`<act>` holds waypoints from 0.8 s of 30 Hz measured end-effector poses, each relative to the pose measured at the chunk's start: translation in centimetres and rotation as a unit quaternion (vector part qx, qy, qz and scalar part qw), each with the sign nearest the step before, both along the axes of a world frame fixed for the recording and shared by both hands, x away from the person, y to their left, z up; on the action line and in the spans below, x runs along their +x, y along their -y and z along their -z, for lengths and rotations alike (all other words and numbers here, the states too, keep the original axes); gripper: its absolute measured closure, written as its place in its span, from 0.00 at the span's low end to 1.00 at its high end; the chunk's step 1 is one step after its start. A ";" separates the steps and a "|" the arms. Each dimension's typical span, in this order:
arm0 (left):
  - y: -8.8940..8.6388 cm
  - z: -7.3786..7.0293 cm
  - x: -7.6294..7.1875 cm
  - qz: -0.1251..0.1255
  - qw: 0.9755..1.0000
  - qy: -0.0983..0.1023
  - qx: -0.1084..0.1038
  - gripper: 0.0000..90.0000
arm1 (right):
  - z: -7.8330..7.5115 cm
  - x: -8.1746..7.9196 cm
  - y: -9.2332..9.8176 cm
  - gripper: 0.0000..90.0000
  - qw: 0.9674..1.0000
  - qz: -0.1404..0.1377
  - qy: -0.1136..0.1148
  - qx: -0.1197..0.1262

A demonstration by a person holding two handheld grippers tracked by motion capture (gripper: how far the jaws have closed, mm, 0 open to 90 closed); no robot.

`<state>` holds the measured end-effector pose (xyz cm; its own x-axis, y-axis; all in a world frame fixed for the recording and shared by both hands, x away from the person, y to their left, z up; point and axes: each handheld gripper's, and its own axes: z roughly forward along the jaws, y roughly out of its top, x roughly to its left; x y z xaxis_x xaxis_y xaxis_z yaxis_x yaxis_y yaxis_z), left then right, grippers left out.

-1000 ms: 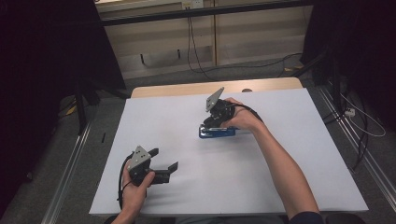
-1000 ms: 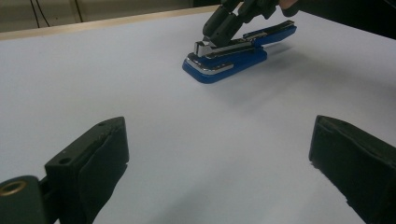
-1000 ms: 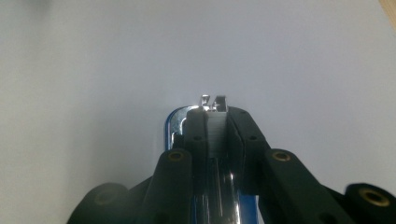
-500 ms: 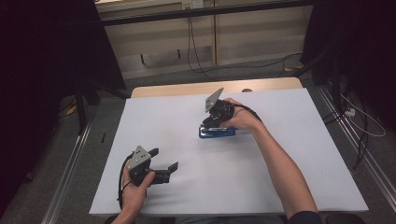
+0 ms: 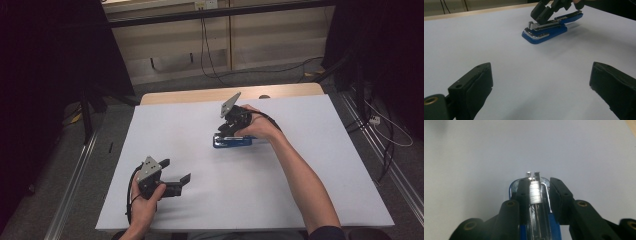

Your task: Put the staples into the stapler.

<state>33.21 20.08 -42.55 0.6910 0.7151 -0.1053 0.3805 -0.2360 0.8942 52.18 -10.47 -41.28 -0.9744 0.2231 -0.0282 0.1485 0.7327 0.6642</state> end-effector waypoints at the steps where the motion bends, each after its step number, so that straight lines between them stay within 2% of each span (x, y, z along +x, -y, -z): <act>1: 0.0 0.0 0.0 0.001 1.000 0.000 0.000 0.05 | -0.1 0.0 0.1 0.77 1.000 0.004 -0.001 0.003; 5: 0.1 0.0 0.0 0.003 1.000 0.000 0.002 0.05 | -0.3 0.0 0.3 0.67 0.999 0.030 -0.017 0.016; 10: 0.1 0.1 0.0 0.004 1.000 0.000 0.004 0.05 | -0.2 -0.1 0.5 0.55 0.997 0.062 -0.025 0.029; 12: 0.1 0.1 0.1 0.004 1.000 -0.001 0.004 0.05 | -0.1 -0.1 0.6 0.48 0.996 0.077 -0.023 0.037; 14: 0.1 0.1 0.1 0.004 1.000 -0.002 0.004 0.05 | 0.0 -0.3 0.7 0.46 0.995 0.082 -0.024 0.046; 16: 0.1 0.1 0.1 0.003 1.000 -0.001 0.004 0.05 | 0.1 -0.4 0.9 0.40 0.994 0.094 -0.022 0.052; 18: 0.2 0.1 0.1 0.002 1.000 -0.003 0.001 0.05 | 0.2 -0.6 1.0 0.40 0.993 0.103 -0.015 0.056; 20: 0.1 0.1 0.1 0.002 1.000 -0.001 0.002 0.05 | 0.3 -0.7 1.2 0.36 0.991 0.115 -0.013 0.067; 24: 0.2 0.2 0.1 0.001 1.000 -0.005 0.002 0.05 | 0.3 -1.2 1.4 0.28 0.988 0.138 -0.011 0.073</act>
